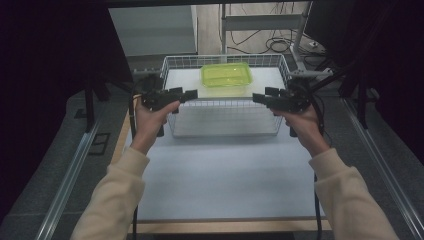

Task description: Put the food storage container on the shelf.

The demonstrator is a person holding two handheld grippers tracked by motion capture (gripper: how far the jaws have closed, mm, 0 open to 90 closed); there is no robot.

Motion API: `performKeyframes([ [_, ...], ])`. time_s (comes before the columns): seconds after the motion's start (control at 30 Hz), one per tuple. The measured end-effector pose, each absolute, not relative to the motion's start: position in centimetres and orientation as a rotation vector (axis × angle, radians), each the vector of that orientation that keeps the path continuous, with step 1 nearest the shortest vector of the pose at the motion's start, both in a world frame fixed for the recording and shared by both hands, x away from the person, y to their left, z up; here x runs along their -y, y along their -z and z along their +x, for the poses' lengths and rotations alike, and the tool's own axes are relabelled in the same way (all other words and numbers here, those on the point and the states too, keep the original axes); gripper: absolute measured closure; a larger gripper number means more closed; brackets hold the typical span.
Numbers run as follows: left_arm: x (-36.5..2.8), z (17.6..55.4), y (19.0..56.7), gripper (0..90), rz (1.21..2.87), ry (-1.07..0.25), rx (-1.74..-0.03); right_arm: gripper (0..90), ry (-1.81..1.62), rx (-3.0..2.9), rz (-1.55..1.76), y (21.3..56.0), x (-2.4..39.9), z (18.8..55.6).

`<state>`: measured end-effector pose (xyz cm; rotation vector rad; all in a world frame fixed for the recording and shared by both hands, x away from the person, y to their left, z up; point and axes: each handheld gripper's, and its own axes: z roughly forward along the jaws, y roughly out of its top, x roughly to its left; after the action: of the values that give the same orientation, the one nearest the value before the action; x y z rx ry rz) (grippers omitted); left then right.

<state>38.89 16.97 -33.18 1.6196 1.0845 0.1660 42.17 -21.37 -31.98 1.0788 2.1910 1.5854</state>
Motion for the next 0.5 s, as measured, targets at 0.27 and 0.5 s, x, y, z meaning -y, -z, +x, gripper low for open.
performKeyframes([
  [0.27,-17.6,32.1,38.9,24.3,1.694,-0.124,-1.055,30.6,-1.562,-2.285,0.961,36.0,22.9,36.3],
  [0.5,-17.7,29.9,43.3,24.0,1.729,-0.089,-1.066,29.4,-1.530,-2.329,0.959,40.4,24.0,33.7],
])
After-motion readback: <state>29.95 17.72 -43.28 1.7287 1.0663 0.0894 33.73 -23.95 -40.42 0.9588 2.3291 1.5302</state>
